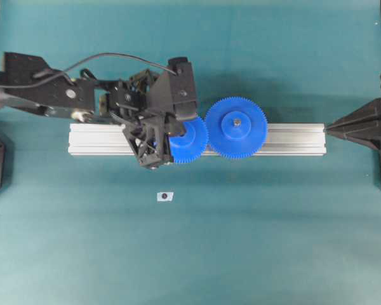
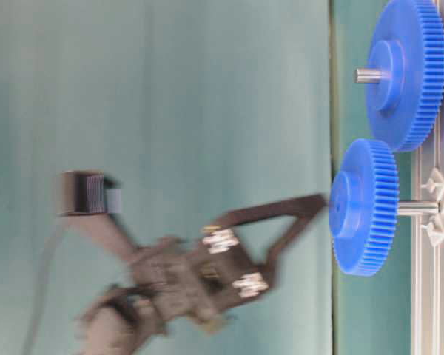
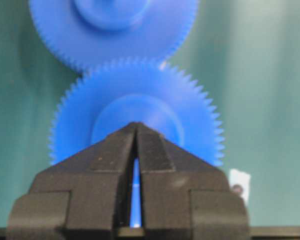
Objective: Find the location of the shaft and insert the small gear.
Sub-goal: 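Open the left gripper and pull back from the seated gear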
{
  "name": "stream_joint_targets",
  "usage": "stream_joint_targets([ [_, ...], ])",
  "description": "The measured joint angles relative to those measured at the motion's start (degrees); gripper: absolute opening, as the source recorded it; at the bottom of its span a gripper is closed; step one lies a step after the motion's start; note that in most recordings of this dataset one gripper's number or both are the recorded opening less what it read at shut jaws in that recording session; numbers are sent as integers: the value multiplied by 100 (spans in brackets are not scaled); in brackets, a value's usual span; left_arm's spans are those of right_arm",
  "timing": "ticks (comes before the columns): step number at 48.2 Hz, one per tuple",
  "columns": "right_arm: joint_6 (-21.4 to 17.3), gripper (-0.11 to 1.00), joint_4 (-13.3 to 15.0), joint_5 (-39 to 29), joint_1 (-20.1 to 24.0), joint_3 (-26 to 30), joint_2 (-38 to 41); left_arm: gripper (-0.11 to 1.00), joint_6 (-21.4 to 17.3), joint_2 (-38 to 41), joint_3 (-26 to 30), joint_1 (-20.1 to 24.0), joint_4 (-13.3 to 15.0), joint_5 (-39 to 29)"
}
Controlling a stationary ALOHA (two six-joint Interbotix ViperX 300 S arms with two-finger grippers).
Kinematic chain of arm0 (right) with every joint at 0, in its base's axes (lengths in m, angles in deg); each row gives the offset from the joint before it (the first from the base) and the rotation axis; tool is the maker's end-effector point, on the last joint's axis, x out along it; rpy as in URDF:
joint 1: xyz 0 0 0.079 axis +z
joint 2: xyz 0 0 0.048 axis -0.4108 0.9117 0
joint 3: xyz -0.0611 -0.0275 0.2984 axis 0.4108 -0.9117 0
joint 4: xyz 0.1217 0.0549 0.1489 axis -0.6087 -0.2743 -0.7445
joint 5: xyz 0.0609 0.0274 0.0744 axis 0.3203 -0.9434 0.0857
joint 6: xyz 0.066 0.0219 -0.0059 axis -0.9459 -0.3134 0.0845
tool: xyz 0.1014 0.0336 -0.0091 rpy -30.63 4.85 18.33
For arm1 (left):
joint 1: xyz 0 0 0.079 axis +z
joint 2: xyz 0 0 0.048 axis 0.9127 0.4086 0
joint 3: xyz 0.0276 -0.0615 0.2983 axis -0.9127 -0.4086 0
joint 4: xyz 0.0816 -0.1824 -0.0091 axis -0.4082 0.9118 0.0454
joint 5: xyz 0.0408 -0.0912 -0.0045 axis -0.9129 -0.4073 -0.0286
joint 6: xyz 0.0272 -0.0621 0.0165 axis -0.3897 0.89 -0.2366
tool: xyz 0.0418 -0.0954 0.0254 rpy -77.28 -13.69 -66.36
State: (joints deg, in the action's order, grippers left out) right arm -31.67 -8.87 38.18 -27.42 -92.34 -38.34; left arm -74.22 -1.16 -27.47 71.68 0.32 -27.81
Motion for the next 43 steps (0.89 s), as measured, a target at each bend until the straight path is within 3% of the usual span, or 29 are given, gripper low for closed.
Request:
stream_joint_targets([
  [43, -9, 11, 9, 0, 0, -35, 0, 0, 114, -229, -264, -185, 0, -79],
])
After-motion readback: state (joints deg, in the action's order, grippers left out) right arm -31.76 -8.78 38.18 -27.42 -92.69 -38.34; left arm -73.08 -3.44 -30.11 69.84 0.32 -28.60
